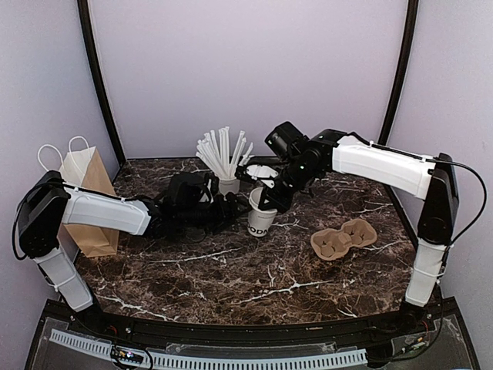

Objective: Pack the takeout coffee

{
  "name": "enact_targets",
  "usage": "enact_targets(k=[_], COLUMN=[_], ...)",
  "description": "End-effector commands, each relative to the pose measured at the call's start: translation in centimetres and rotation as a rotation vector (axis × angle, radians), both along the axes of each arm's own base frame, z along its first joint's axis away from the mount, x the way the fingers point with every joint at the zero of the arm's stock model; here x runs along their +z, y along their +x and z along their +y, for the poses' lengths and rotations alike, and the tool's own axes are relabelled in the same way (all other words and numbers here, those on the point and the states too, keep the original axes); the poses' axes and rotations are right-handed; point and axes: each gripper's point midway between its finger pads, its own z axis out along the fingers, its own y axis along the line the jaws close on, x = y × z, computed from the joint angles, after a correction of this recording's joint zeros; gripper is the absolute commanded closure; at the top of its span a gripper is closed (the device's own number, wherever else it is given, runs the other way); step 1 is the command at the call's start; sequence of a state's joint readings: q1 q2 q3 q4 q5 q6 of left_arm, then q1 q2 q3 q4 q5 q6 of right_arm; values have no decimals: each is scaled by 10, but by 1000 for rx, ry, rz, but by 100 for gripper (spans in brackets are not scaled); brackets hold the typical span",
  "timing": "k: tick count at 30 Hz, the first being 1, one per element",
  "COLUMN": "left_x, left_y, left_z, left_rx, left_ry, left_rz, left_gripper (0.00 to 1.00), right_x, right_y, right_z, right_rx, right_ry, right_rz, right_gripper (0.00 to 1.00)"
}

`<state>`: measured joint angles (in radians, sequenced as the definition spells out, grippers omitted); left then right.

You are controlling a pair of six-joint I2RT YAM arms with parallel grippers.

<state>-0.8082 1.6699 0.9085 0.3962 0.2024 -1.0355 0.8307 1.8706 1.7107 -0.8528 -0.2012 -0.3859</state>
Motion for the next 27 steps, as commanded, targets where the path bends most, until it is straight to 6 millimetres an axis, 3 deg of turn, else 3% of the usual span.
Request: enact_targets(k=[1,27], left_x=[28,9], left_y=[-2,5], left_z=[-5,-21], left_rx=[-9,-32], left_ry=[-81,-83], left_rz=[-40,6], left_gripper=[20,22], right_x=[3,6], right_y=[7,10], right_z=[8,9], right_rx=[-17,-46], right_ry=[28,38], right_rz=[-17,-11], right_gripper=[100,100])
